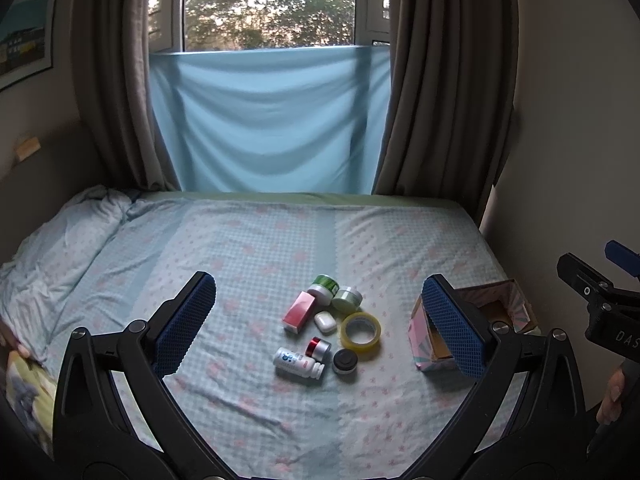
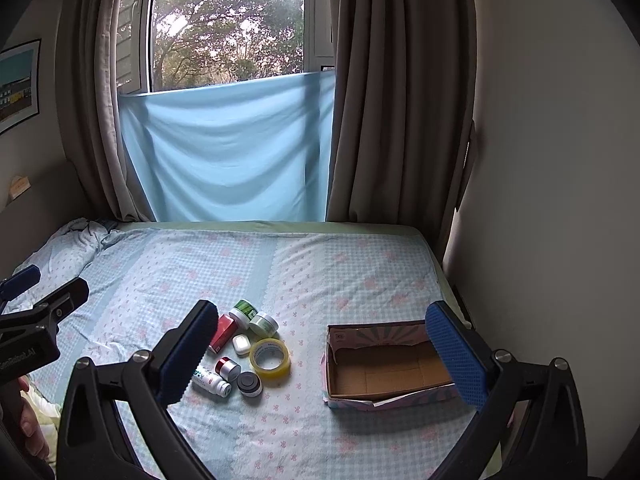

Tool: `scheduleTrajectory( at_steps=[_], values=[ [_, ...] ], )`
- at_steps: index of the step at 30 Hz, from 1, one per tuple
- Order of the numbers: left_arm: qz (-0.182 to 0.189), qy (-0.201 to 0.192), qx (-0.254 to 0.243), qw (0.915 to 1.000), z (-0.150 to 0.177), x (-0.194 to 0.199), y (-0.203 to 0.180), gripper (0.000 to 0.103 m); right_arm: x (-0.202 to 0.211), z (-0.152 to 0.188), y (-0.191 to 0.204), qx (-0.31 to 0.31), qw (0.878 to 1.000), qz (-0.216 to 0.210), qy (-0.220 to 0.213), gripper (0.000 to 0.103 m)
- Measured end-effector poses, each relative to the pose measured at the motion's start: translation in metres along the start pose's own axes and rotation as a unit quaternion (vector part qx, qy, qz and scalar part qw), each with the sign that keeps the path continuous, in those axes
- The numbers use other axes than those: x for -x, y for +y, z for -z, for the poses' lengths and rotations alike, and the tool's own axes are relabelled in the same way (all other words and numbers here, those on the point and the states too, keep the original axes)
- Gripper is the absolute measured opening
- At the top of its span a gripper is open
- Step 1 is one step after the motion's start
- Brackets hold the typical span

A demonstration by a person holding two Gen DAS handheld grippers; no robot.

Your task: Organize rigid objects

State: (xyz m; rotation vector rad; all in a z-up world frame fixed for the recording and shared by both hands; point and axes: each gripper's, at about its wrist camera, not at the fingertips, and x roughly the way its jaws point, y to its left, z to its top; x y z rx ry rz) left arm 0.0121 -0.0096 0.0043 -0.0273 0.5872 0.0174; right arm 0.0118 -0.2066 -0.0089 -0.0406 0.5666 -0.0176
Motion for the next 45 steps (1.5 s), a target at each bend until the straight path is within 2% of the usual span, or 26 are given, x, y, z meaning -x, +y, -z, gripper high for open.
scheduleTrajectory(
  at_steps=[9, 26, 30, 36, 40, 45],
  values=[
    [-0.003, 0.000, 0.000, 1.0000, 0.003, 0.000, 0.000, 0.102, 0.001, 0.000, -0.003, -0.013, 1.000, -0.002, -0.009, 0.103],
    [-0.002, -0.003, -0.005, 1.0000, 0.002, -0.001, -0.004, 0.102, 0.001, 0.000, -0.003, -0.001, 1.000, -0.008, -0.015, 0.103],
    [-0.012, -0.003, -0.008, 0.9999, 0.001, -0.004, -0.006, 0.102, 0.000, 0.000, -0.007, -0.003, 1.000, -0.013, -0.011, 0.103],
    [-0.010, 0.034, 0.006, 0.9994, -0.005, -0.023, 0.004, 0.102, -0.011, 0.000, -0.008, -0.005, 0.999, -0.029, 0.020, 0.103],
    [-0.009, 0.072, 0.013, 0.9973, -0.004, -0.050, 0.019, 0.102, -0.034, 0.010, -0.006, -0.001, 0.998, -0.036, 0.055, 0.103],
    [0.003, 0.134, -0.017, 0.9909, 0.001, -0.100, 0.043, 0.102, -0.067, 0.022, 0.008, -0.013, 0.994, -0.034, 0.099, 0.103]
  ],
)
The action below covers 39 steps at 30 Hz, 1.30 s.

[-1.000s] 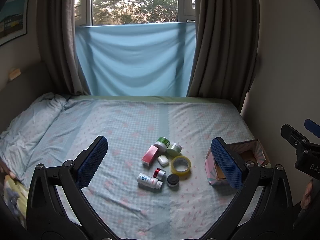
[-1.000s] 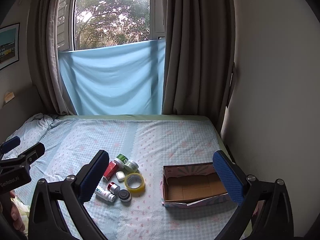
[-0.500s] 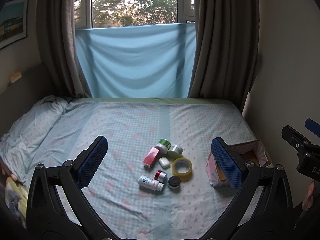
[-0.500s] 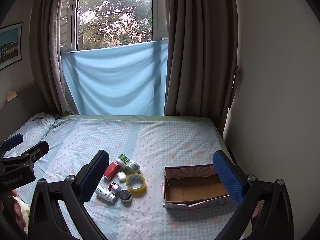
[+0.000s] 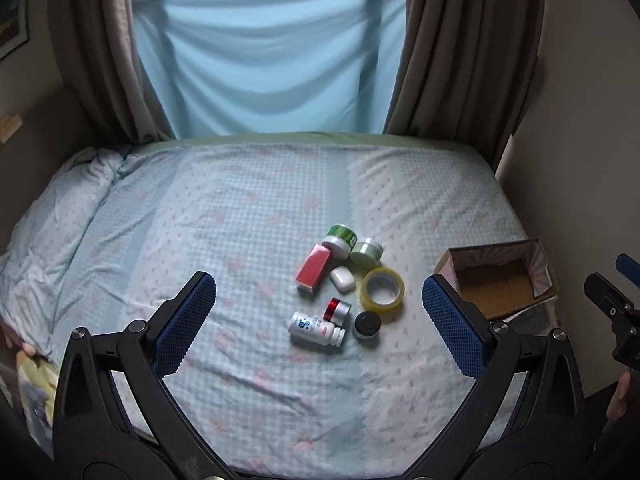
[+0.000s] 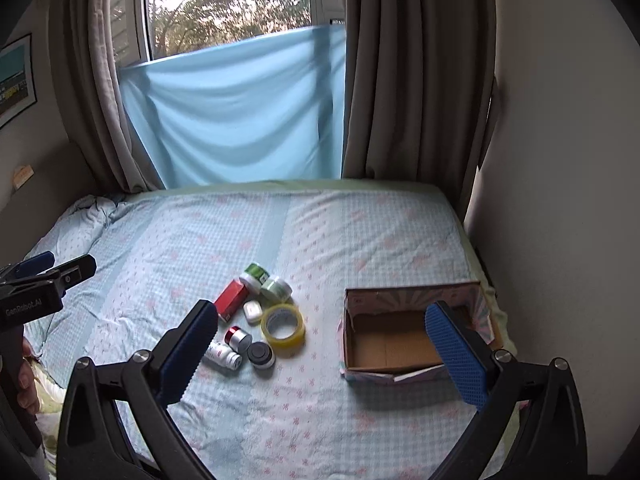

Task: Organize rigid objects
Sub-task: 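Grasp the red box with the left tool while the right tool grasps the yellow tape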

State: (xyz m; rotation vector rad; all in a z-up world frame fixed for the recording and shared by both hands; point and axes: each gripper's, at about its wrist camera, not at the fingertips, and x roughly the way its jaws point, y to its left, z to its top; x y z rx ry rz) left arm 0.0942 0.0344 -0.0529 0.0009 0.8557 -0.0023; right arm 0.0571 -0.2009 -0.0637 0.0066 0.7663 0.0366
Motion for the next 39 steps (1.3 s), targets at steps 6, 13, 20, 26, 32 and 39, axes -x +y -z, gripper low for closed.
scheduleTrajectory(
  at_steps=[6, 13, 20, 26, 32, 39],
  values=[
    [0.025, 0.070, -0.041, 0.9964, -0.015, -0.081, 0.034, 0.102, -0.053, -0.001, 0.029, -0.037, 0.998, -0.003, 0.058, 0.103],
    [0.056, 0.130, -0.086, 0.9862, -0.040, -0.182, 0.057, 0.102, -0.136, 0.001, 0.063, -0.083, 0.988, 0.005, 0.127, 0.103],
    [0.082, 0.208, -0.136, 0.9651, -0.040, -0.293, 0.047, 0.102, -0.226, 0.018, 0.078, -0.108, 0.974, 0.042, 0.193, 0.103],
    [0.080, 0.281, -0.155, 0.9437, -0.015, -0.384, 0.027, 0.102, -0.318, 0.049, 0.081, -0.122, 0.952, 0.062, 0.275, 0.103],
    [0.079, 0.337, -0.156, 0.9252, 0.013, -0.450, 0.015, 0.099, -0.385, 0.079, 0.078, -0.143, 0.928, 0.063, 0.338, 0.103],
    [0.071, 0.369, -0.143, 0.9157, 0.032, -0.501, 0.008, 0.098, -0.441, 0.098, 0.082, -0.127, 0.910, 0.079, 0.387, 0.103]
  ],
)
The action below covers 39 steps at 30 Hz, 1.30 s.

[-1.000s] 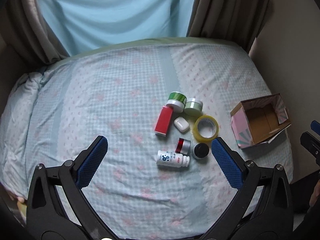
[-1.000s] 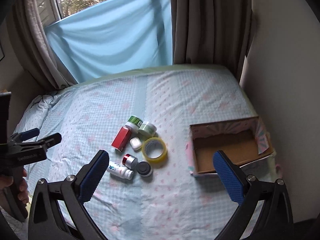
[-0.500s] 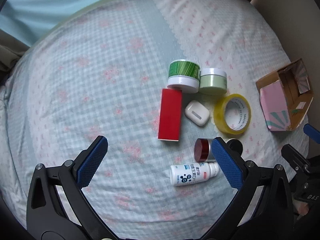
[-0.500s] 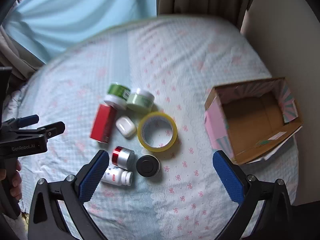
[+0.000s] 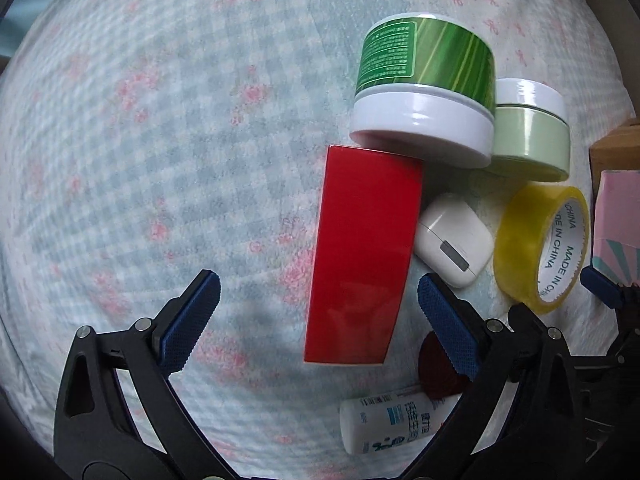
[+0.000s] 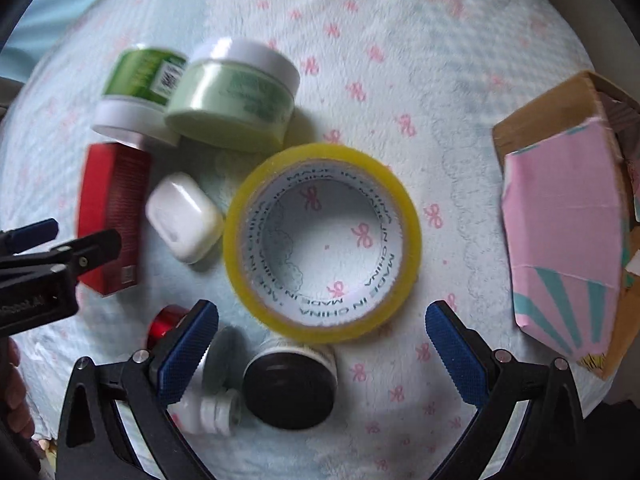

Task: Organize rigid objects
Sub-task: 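Grasp the red box with the left tool while the right tool grasps the yellow tape, then carry the red box and yellow tape with both tools over the cardboard box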

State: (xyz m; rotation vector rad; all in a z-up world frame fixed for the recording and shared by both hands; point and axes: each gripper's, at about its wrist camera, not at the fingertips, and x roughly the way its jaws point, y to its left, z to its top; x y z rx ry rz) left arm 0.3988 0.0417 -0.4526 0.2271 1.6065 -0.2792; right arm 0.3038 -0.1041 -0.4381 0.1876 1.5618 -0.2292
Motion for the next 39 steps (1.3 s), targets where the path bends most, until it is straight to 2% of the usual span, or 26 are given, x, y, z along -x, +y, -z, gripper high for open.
scheduleTrajectory(
  at_steps=[4, 6, 11, 13, 15, 16, 19, 28, 37, 39],
  values=[
    [-0.006, 0.008, 0.000, 0.9999, -0.011, -0.018, -0.002, 0.098, -0.012, -0.010, 0.001, 0.001, 1.000, -0.001, 0.009, 0.103],
    [-0.008, 0.016, -0.005, 0.9998, -0.016, -0.027, -0.005, 0.086, -0.019, -0.015, -0.001, 0.001, 1.000, -0.001, 0.014, 0.103],
    [-0.029, 0.025, -0.037, 0.9986, -0.019, -0.042, -0.021, 0.078, -0.029, -0.024, 0.001, 0.009, 1.000, -0.008, 0.019, 0.103],
    [-0.027, 0.023, -0.041, 0.9986, -0.019, -0.043, -0.024, 0.067, -0.032, -0.025, 0.004, 0.014, 1.000, -0.004, 0.019, 0.098],
    [-0.016, 0.021, -0.047, 0.9985, -0.020, -0.042, -0.031, 0.045, -0.034, -0.027, 0.006, 0.020, 1.000, 0.001, 0.022, 0.095],
    [-0.010, 0.021, -0.051, 0.9984, -0.022, -0.042, -0.035, 0.039, -0.035, -0.028, 0.005, 0.018, 1.000, -0.002, 0.022, 0.094],
    [-0.013, 0.018, -0.052, 0.9984, -0.022, -0.043, -0.039, 0.038, -0.038, -0.033, 0.011, 0.019, 1.000, -0.004, 0.022, 0.094],
    [0.029, 0.001, -0.013, 0.9995, -0.014, -0.033, -0.019, 0.038, -0.013, -0.027, 0.006, 0.013, 1.000, -0.020, 0.005, 0.094],
    [0.063, -0.022, 0.022, 0.9975, -0.004, -0.006, 0.011, 0.038, 0.016, -0.016, -0.003, 0.023, 0.999, -0.024, -0.018, 0.094],
    [0.068, -0.026, 0.030, 0.9969, -0.003, 0.015, 0.023, 0.038, 0.022, -0.017, -0.004, 0.022, 0.999, -0.026, -0.022, 0.094]
  ],
)
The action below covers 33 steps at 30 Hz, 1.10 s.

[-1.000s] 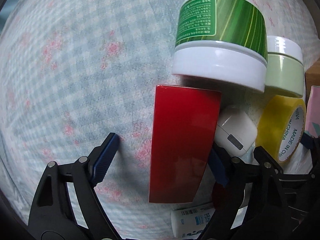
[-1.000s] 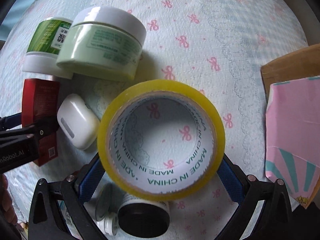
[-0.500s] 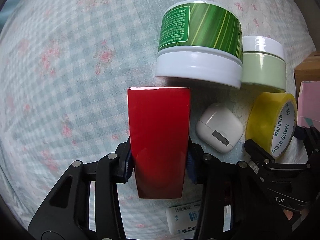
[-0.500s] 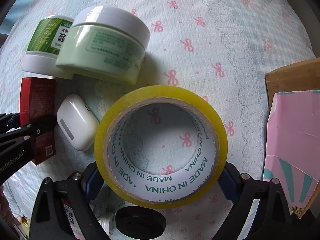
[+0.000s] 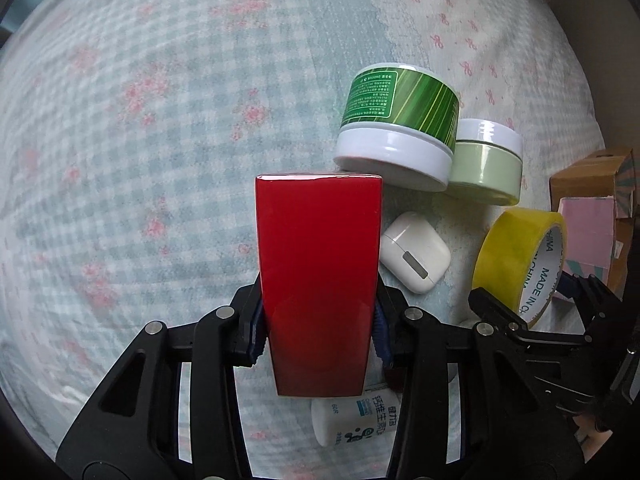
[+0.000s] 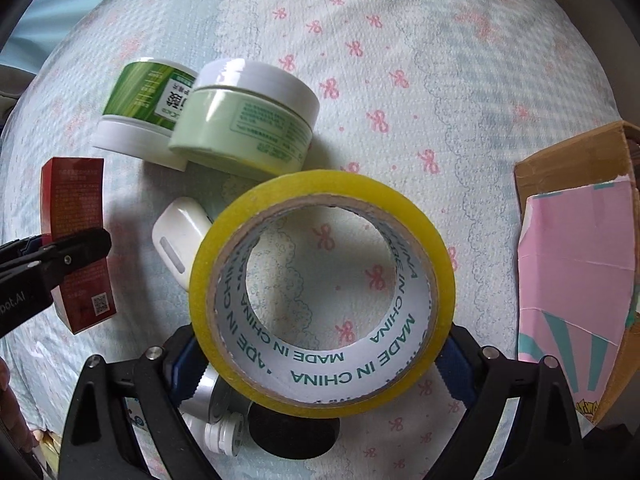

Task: Organize rigid objects
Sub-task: 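Carry the red box and yellow tape with both tools over the cardboard box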

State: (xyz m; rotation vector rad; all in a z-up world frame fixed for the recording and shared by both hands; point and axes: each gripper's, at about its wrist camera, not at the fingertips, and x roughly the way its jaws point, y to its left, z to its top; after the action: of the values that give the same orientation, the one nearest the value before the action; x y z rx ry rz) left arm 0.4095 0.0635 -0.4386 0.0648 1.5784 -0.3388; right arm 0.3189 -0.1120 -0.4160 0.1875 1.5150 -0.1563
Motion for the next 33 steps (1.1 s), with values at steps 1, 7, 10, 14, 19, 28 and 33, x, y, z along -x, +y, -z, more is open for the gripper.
scheduleTrajectory(
  at_steps=[1, 7, 10, 14, 19, 28, 33],
  values=[
    [0.002, -0.003, 0.003, 1.0000, 0.001, 0.004, 0.003, 0.038, 0.005, 0.001, -0.001, 0.000, 1.000, -0.001, -0.003, 0.094],
    [0.000, -0.028, 0.004, 0.9996, 0.025, 0.071, 0.018, 0.038, 0.050, 0.006, -0.005, 0.009, 1.000, -0.011, -0.023, 0.094],
    [0.002, -0.046, -0.002, 0.9989, 0.041, 0.111, 0.002, 0.038, 0.087, 0.010, -0.012, 0.011, 0.999, -0.026, -0.041, 0.094],
    [0.004, -0.075, -0.014, 0.9971, 0.045, 0.150, -0.028, 0.038, 0.138, 0.018, -0.025, 0.013, 0.997, -0.040, -0.068, 0.094],
    [0.016, -0.104, -0.028, 0.9940, 0.040, 0.182, -0.084, 0.038, 0.190, 0.025, -0.042, 0.034, 0.994, -0.041, -0.101, 0.094],
    [0.038, -0.139, -0.016, 0.9895, 0.055, 0.223, -0.194, 0.038, 0.260, 0.037, -0.143, 0.088, 0.987, -0.026, -0.130, 0.094],
    [0.061, -0.137, 0.005, 0.9887, 0.057, 0.218, -0.269, 0.038, 0.267, 0.030, -0.217, 0.108, 0.986, -0.015, -0.127, 0.094]
  ],
)
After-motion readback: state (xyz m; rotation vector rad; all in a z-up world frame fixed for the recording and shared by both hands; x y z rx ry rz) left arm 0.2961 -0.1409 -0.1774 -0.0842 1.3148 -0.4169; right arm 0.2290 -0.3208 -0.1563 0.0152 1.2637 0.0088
